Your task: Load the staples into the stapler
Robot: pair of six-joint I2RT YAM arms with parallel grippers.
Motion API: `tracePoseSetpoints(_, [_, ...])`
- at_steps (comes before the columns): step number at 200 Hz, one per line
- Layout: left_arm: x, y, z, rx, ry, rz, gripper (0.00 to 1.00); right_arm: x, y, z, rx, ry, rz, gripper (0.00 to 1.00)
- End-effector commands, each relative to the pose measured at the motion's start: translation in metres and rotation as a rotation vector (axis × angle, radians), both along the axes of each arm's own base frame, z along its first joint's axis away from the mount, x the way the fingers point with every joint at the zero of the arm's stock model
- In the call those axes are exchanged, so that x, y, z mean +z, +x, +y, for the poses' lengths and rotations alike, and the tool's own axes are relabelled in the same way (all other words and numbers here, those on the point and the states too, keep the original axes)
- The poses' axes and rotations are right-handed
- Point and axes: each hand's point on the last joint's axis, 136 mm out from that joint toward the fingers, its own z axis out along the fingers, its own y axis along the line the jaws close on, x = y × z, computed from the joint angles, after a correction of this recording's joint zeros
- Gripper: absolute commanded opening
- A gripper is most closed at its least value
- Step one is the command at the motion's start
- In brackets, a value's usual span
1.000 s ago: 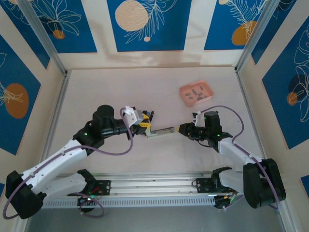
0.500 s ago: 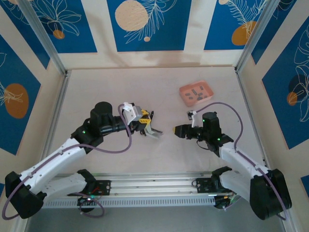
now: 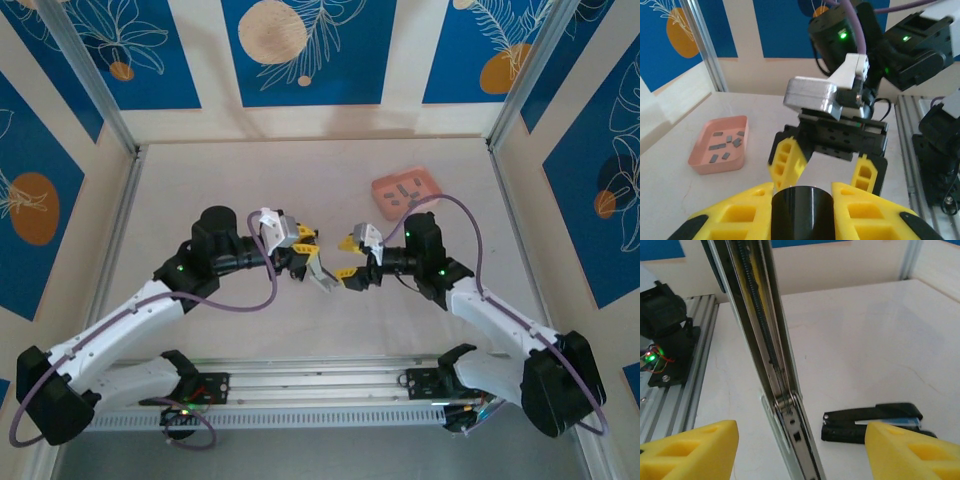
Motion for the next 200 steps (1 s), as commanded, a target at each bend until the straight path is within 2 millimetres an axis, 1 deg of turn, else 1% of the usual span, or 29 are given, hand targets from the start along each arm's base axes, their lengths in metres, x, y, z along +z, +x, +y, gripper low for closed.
tracePoseSetpoints(1, [0.056, -0.005, -0.003, -0.053, -0.147, -0.114, 0.14, 0.01, -0.017, 0.013, 0.17, 0.039, -0.048, 0.68])
tracePoseSetpoints(32, [0.06, -0.008, -0.006, -0.085, -0.168, -0.116, 0.14, 0.006, -0.017, 0.021, 0.224, 0.046, -0.016, 0.66])
tracePoseSetpoints(53, [0.062, -0.009, -0.007, -0.096, -0.178, -0.119, 0.14, 0.006, -0.015, 0.024, 0.254, 0.055, -0.002, 0.64])
tracePoseSetpoints(96, [0.066, -0.011, -0.008, -0.11, -0.194, -0.126, 0.14, 0.002, -0.014, 0.028, 0.299, 0.058, 0.024, 0.46])
tracePoseSetpoints(119, [0.067, -0.012, -0.008, -0.113, -0.2, -0.129, 0.14, 0.002, -0.012, 0.029, 0.308, 0.064, 0.029, 0.38])
tracePoseSetpoints(131, [0.066, -0.011, -0.009, -0.109, -0.198, -0.129, 0.14, 0.003, -0.011, 0.028, 0.304, 0.064, 0.028, 0.31])
tracePoseSetpoints(141, [0.064, -0.009, -0.008, -0.097, -0.194, -0.128, 0.15, 0.004, -0.01, 0.027, 0.296, 0.063, 0.032, 0.22])
tracePoseSetpoints(146, [0.063, -0.007, -0.008, -0.085, -0.191, -0.127, 0.17, 0.004, -0.009, 0.026, 0.288, 0.063, 0.038, 0.18])
tracePoseSetpoints(152, [0.061, -0.004, -0.007, -0.07, -0.187, -0.126, 0.22, 0.005, -0.007, 0.024, 0.273, 0.061, 0.048, 0.12])
tracePoseSetpoints(162, [0.056, 0.003, -0.005, -0.027, -0.177, -0.115, 0.35, 0.005, -0.003, 0.022, 0.238, 0.055, 0.07, 0.06])
tracePoseSetpoints(171, [0.052, 0.009, -0.002, 0.021, -0.171, -0.105, 0.48, 0.004, 0.002, 0.02, 0.192, 0.045, 0.1, 0.03])
tracePoseSetpoints(173, [0.05, 0.011, -0.001, 0.03, -0.169, -0.101, 0.49, 0.005, 0.004, 0.019, 0.18, 0.043, 0.104, 0.03])
tracePoseSetpoints(174, [0.05, 0.012, -0.001, 0.038, -0.168, -0.099, 0.52, 0.005, 0.004, 0.019, 0.175, 0.042, 0.111, 0.03])
tracePoseSetpoints(180, [0.046, 0.017, 0.002, 0.076, -0.165, -0.089, 0.59, 0.004, 0.009, 0.018, 0.131, 0.03, 0.135, 0.01])
tracePoseSetpoints(190, [0.039, 0.029, 0.008, 0.159, -0.162, -0.065, 0.68, 0.001, 0.018, 0.015, 0.038, 0.009, 0.19, 0.0])
tracePoseSetpoints(200, [0.03, 0.044, 0.017, 0.262, -0.161, -0.028, 0.74, -0.003, 0.03, 0.01, -0.076, -0.013, 0.25, 0.0])
